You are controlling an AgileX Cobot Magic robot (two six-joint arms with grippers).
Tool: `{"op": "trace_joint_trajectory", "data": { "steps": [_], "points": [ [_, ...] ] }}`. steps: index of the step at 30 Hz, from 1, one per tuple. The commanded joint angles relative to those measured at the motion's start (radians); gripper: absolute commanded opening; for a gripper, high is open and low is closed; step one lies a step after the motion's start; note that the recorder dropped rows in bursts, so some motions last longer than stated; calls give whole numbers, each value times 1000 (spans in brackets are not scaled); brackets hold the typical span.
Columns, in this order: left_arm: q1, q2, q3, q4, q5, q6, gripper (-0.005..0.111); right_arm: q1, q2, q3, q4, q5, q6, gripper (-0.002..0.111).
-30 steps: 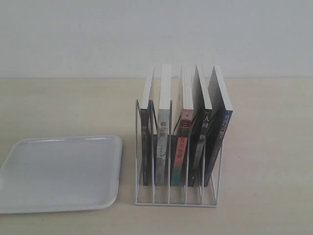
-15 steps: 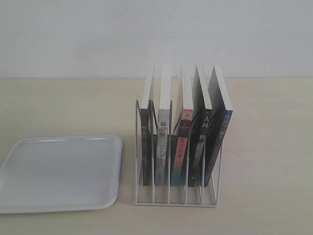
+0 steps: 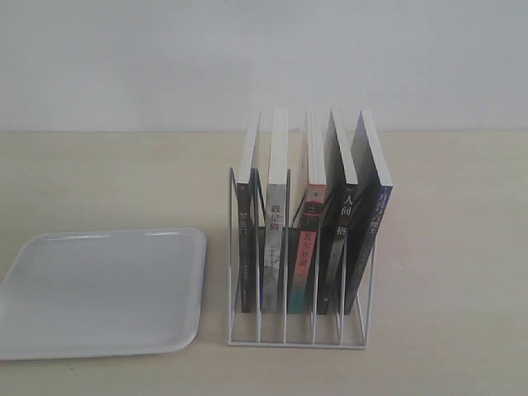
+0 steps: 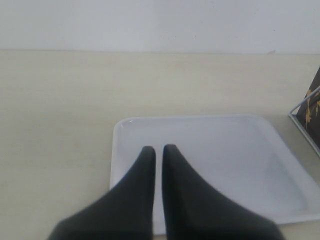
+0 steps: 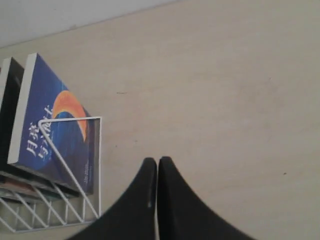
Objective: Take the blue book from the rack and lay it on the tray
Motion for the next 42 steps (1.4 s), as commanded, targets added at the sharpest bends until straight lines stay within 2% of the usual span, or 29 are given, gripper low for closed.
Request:
{"op": "trace_joint_trajectory", "data": {
  "steps": [1, 7, 12, 16, 22, 28, 32, 35, 37, 42],
  "points": [
    [2, -4, 4, 0, -4, 2, 5, 0, 39, -12, 58, 3, -78, 0],
    [2, -4, 4, 0, -4, 2, 5, 0, 89, -14, 273, 9, -332, 0],
    [2, -4, 4, 0, -4, 2, 5, 29, 89, -39, 305, 19, -352, 17],
    [2, -4, 4, 0, -4, 2, 5, 151, 89, -124, 316, 78, -320, 19],
    [2, -4, 4, 0, -4, 2, 5, 371, 137, -272, 286, 64, -206, 19],
    [2, -4, 4, 0, -4, 2, 5, 581, 263, -433, 65, 85, -8, 19],
    [2, -4, 4, 0, -4, 2, 5, 753, 368, -511, -212, 114, 217, 19],
    [2, -4, 4, 0, -4, 2, 5, 850, 456, -544, -369, 121, 302, 19],
    [2, -4, 4, 0, -4, 2, 5, 885, 530, -573, -389, 115, 325, 19],
    [2, -4, 4, 0, -4, 2, 5, 880, 721, -701, -389, 147, 387, 19]
  ]
}}
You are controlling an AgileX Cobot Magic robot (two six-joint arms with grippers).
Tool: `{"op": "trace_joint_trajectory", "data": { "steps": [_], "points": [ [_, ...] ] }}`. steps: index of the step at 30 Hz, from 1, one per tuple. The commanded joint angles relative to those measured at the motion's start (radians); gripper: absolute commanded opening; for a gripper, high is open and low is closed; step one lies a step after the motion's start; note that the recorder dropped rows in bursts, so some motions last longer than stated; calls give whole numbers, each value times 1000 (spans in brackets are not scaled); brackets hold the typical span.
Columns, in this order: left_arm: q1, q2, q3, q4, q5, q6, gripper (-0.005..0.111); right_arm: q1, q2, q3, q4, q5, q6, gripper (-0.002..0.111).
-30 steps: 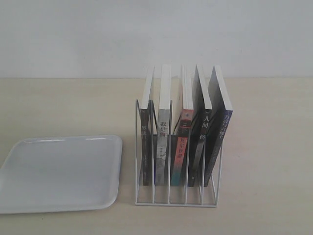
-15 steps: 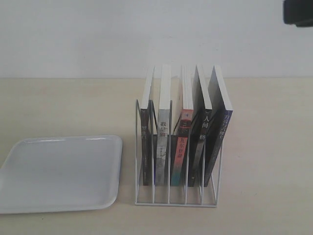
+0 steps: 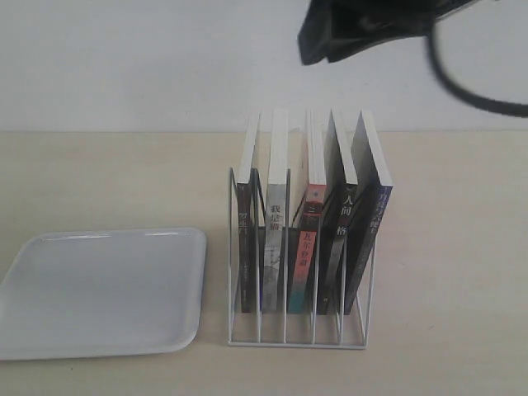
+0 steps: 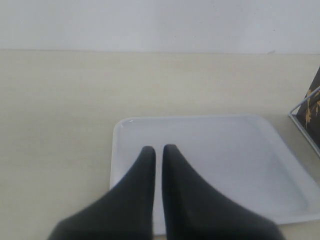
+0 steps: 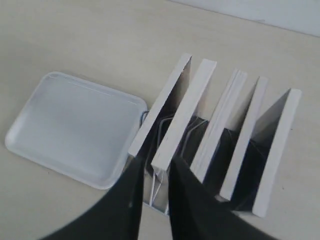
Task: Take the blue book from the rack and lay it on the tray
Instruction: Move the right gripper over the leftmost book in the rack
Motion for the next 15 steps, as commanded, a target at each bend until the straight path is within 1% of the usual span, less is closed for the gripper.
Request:
{"op": "trace_joint_trajectory", "data": {
  "steps": [1, 8, 15],
  "points": [
    [2, -4, 4, 0, -4, 2, 5, -1, 160, -123, -24, 45, 53, 19],
    [2, -4, 4, 0, -4, 2, 5, -1, 353, -305, -41, 166, 101, 19],
    [2, -4, 4, 0, -4, 2, 5, -3, 446, -355, -63, 165, 151, 19]
  ]
}}
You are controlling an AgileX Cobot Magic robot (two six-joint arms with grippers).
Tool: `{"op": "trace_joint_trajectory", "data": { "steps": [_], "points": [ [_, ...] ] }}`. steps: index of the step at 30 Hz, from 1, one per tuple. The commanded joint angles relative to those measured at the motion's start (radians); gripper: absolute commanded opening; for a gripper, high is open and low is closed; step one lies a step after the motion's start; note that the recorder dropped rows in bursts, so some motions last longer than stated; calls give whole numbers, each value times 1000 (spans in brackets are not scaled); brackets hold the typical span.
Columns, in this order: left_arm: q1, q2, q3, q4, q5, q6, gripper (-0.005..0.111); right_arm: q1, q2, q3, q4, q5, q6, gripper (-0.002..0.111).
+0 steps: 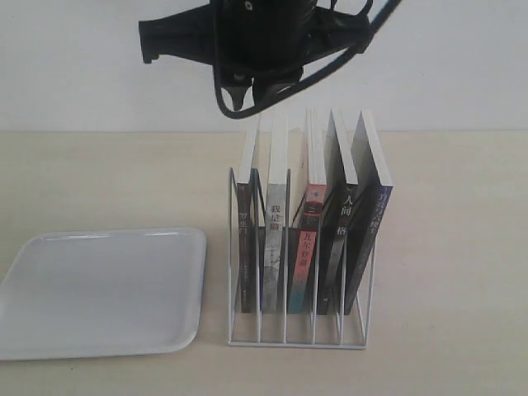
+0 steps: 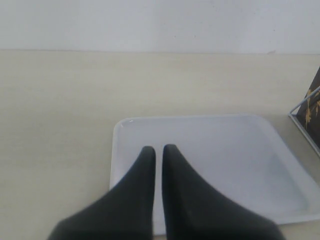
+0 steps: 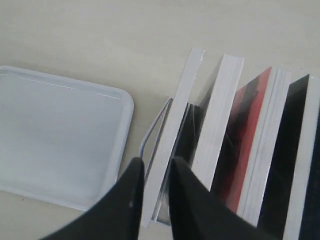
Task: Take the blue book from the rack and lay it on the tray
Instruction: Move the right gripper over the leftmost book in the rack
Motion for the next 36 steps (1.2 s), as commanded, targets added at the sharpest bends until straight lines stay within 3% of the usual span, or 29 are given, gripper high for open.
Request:
{"op": "trace_joint_trajectory", "data": {
  "steps": [1, 7, 12, 14, 18, 26, 36],
  "points": [
    [2, -4, 4, 0, -4, 2, 5, -3, 30, -18, -42, 10, 48, 19],
    [2, -4, 4, 0, -4, 2, 5, -3, 62, -18, -82, 7, 99, 20],
    [2, -4, 4, 0, -4, 2, 5, -3, 88, -18, -78, 2, 106, 49],
    [2, -4, 4, 0, -4, 2, 5, -3, 92, -18, -80, 0, 106, 53],
    [2, -4, 4, 0, -4, 2, 5, -3, 108, -18, -80, -2, 108, 49],
    [2, -4, 4, 0, -4, 2, 5, -3, 138, -18, -84, -2, 108, 22],
    [2, -4, 4, 0, -4, 2, 5, -3, 175, -18, -84, 0, 108, 26]
  ]
}}
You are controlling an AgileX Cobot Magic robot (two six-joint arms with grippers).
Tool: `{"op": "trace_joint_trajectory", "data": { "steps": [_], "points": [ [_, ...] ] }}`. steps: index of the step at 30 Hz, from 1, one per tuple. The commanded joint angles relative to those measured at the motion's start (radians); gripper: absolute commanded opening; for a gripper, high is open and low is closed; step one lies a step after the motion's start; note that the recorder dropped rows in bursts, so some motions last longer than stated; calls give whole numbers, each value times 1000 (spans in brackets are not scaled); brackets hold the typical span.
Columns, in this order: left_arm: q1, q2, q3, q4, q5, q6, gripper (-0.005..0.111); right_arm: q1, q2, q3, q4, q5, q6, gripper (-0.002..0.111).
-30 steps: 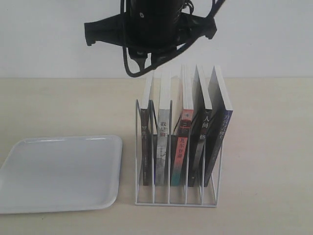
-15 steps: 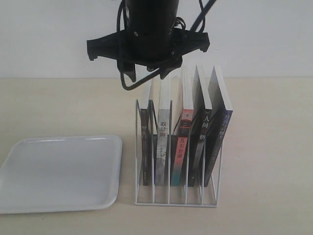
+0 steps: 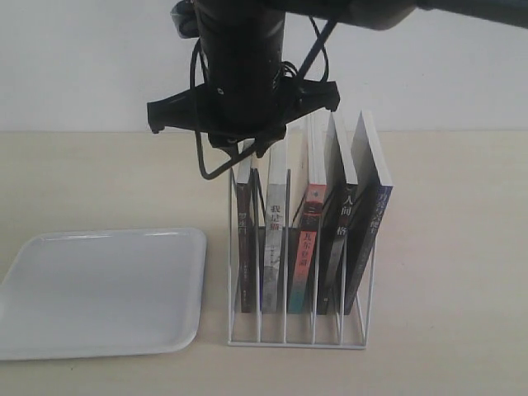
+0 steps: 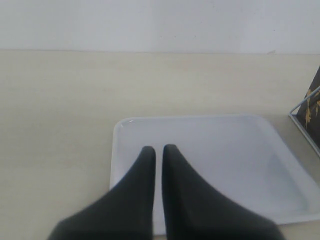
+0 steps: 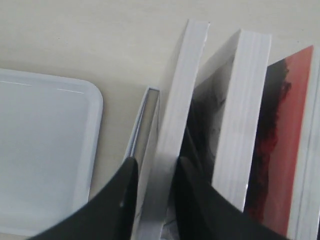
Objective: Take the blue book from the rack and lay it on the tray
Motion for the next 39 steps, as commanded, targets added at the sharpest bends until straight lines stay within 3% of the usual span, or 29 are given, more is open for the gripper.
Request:
{"op": "trace_joint_trajectory", "data": {
  "steps": [1, 22, 23, 26, 39],
  "points": [
    [2, -4, 4, 0, -4, 2, 5, -3, 6, -9, -16, 1, 5, 26],
    [2, -4, 4, 0, -4, 2, 5, -1, 29, -9, -65, 27, 65, 25],
    [2, -4, 4, 0, -4, 2, 5, -1, 29, -9, -75, 27, 65, 24],
    [2, -4, 4, 0, -4, 2, 5, -1, 29, -9, -86, 25, 60, 0],
    [2, -4, 4, 0, -4, 2, 5, 6, -28, -103, -88, 27, 64, 0]
  ]
}}
